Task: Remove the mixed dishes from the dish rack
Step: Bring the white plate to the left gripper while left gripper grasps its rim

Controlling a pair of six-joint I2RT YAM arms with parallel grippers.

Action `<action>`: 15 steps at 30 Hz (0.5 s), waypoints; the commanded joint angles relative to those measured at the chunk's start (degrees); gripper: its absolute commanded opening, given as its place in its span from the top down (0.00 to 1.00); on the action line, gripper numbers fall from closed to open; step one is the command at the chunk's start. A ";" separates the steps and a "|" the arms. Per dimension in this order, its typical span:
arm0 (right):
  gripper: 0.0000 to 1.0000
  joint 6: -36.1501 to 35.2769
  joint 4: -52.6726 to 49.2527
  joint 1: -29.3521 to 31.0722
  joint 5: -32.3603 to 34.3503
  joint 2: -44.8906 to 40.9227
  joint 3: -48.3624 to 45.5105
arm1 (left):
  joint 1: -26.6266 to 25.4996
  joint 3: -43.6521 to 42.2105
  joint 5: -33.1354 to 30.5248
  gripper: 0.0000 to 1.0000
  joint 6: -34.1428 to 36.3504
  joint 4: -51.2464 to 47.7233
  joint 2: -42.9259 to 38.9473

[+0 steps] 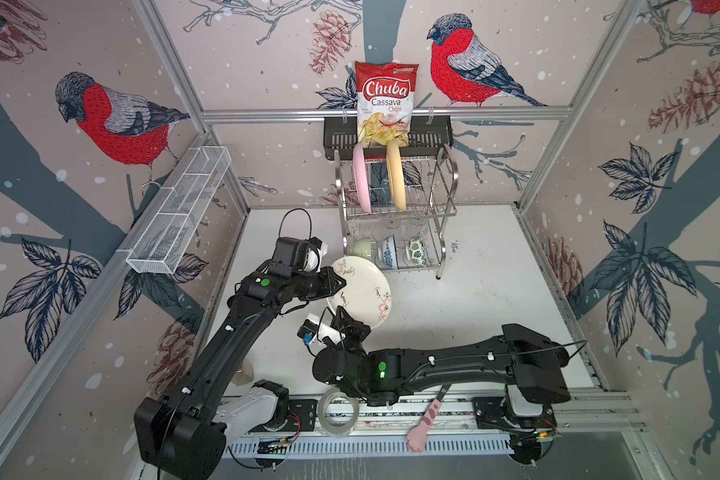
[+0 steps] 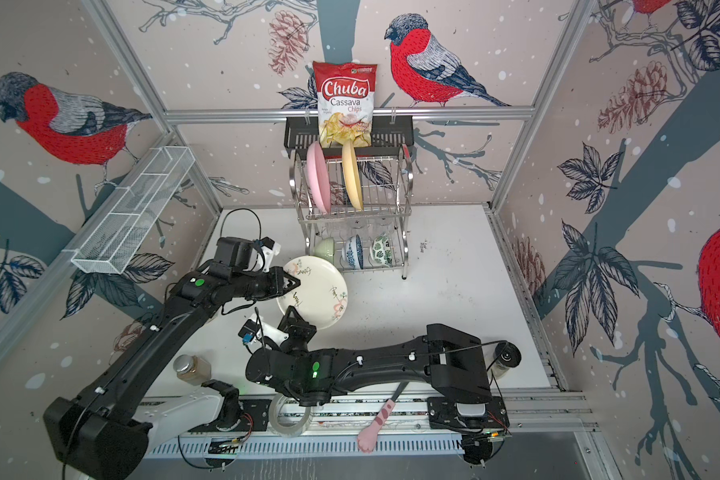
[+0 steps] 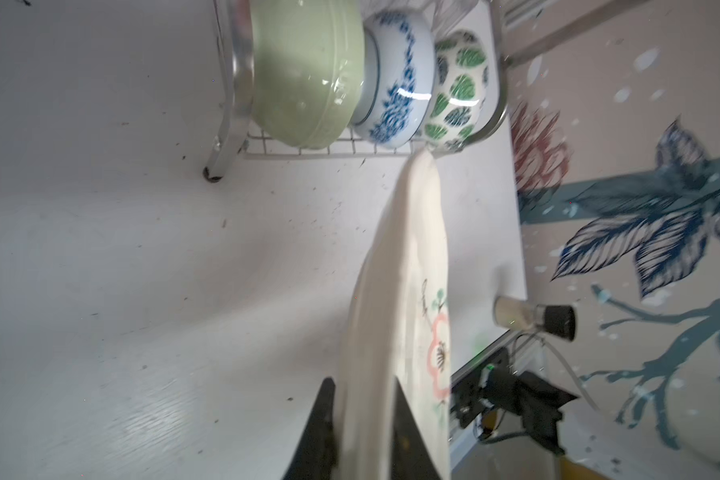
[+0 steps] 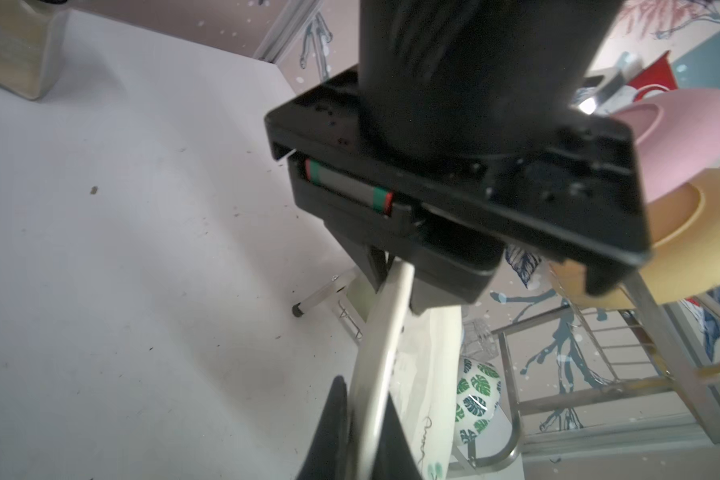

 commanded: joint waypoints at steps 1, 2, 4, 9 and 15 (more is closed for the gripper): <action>1.00 -3.32 4.15 -0.58 0.71 -0.20 1.34 | -0.25 -0.34 0.53 0.99 4.96 0.62 -0.96; 1.00 -3.06 4.06 -0.67 0.53 -0.27 1.43 | -0.25 -0.33 0.62 1.00 4.85 0.72 -1.02; 1.00 -2.54 3.98 -0.89 0.08 -0.38 1.47 | -0.25 -0.35 0.79 1.00 4.58 0.81 -1.38; 0.94 0.75 2.39 -1.33 -2.82 -1.31 1.31 | -0.25 -1.55 2.05 1.00 3.39 2.49 -2.43; 0.53 7.57 -1.99 -2.34 -16.54 -4.79 0.12 | -0.25 -2.10 4.12 1.00 2.59 3.87 -2.99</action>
